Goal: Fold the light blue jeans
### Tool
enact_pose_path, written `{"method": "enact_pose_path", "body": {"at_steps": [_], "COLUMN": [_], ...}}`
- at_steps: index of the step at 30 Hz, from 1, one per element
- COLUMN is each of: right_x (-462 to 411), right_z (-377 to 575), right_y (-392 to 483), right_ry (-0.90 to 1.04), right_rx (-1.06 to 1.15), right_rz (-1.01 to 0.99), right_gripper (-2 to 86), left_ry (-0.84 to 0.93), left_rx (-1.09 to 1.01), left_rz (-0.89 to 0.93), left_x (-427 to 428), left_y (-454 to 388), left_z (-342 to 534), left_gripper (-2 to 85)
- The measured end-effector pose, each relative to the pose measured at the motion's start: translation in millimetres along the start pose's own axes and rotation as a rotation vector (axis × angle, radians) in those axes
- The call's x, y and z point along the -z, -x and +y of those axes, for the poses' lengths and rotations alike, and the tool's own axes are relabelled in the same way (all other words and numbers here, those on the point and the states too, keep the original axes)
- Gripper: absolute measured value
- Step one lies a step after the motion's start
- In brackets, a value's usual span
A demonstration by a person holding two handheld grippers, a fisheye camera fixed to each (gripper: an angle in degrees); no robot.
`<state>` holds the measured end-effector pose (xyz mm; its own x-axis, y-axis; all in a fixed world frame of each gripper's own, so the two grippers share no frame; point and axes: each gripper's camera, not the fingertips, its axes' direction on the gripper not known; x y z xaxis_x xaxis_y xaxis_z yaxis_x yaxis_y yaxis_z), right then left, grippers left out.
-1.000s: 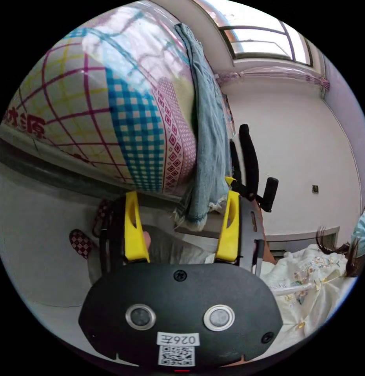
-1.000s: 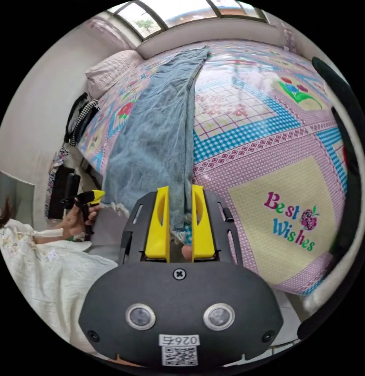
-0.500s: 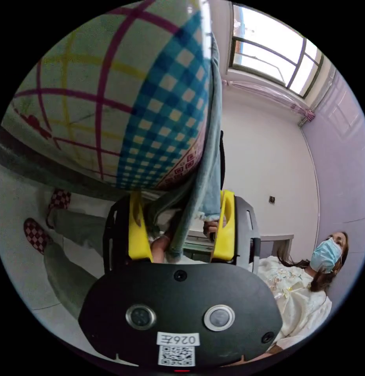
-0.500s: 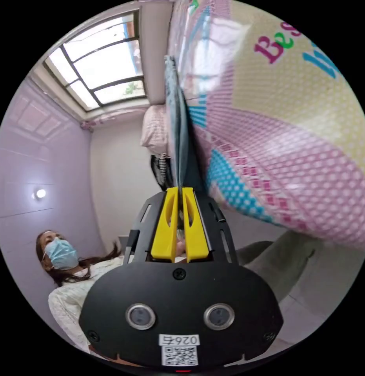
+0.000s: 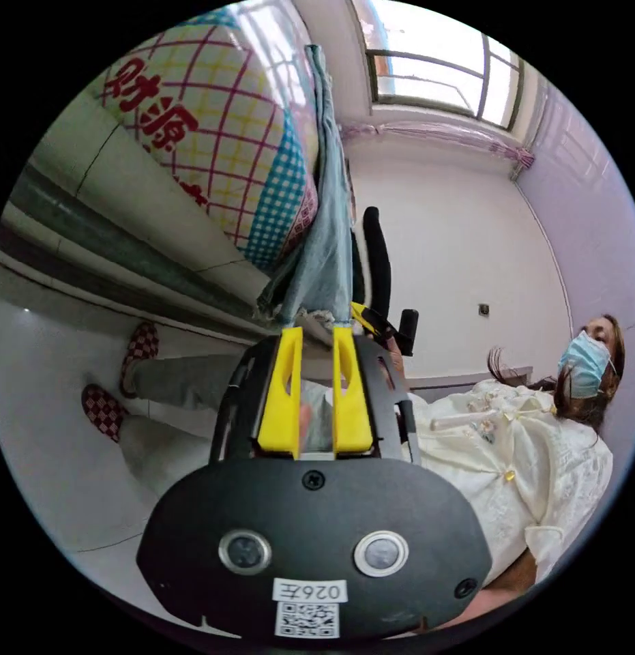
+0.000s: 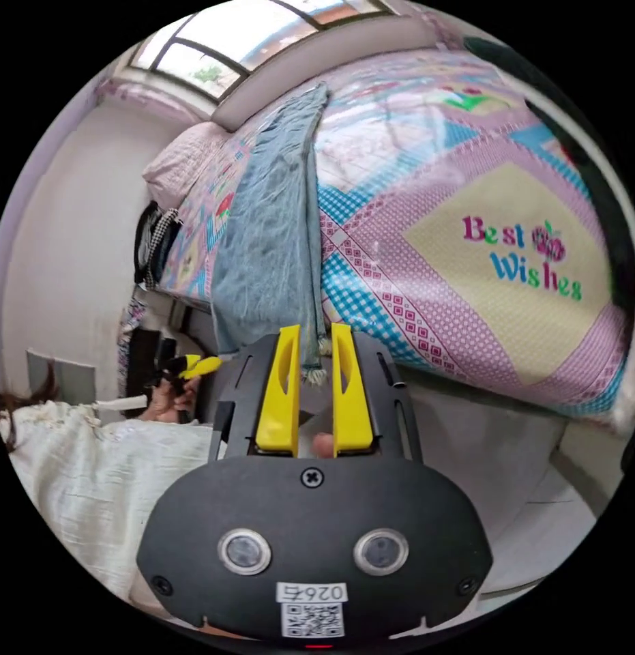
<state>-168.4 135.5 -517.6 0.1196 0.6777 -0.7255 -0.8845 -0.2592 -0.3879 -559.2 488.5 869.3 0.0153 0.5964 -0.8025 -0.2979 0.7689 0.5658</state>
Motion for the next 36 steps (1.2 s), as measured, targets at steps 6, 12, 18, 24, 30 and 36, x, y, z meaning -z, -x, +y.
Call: {"method": "enact_pose_path", "body": {"at_steps": [6,12,18,24,30,36], "right_x": [-5.0,-18.7,-40.6,-49.8,-66.8,-63.3], "right_z": [-3.7,-18.8,-29.2,-34.7,-38.0,-33.9], "right_y": [39.8,34.2,9.9,39.6,75.5,82.9], "right_ry": [-0.065,-0.054,-0.008,0.043,0.088,0.101], "right_rx": [0.137,0.127,0.024,0.125,0.212,0.229], "right_rz": [0.072,0.076,-0.137,0.042,0.265,0.338], "right_gripper": [3.6,4.6,7.3,9.7,9.8,4.0], "left_ry": [-0.075,-0.408,-0.524,-0.325,-0.145,-0.131], "left_rx": [-0.304,-0.724,-0.79,-0.566,-0.493,-0.467], "left_rz": [-0.081,0.32,0.274,-0.136,-0.28,-0.335], "left_x": [13.5,73.9,82.3,-2.0,-75.9,-84.8], "left_y": [-97.7,-195.6,-202.7,-149.3,-116.6,-104.2], "left_z": [6.2,16.3,6.7,6.6,3.2,-8.3], "left_gripper": [-0.8,-0.7,10.4,22.4,21.3,20.1]}}
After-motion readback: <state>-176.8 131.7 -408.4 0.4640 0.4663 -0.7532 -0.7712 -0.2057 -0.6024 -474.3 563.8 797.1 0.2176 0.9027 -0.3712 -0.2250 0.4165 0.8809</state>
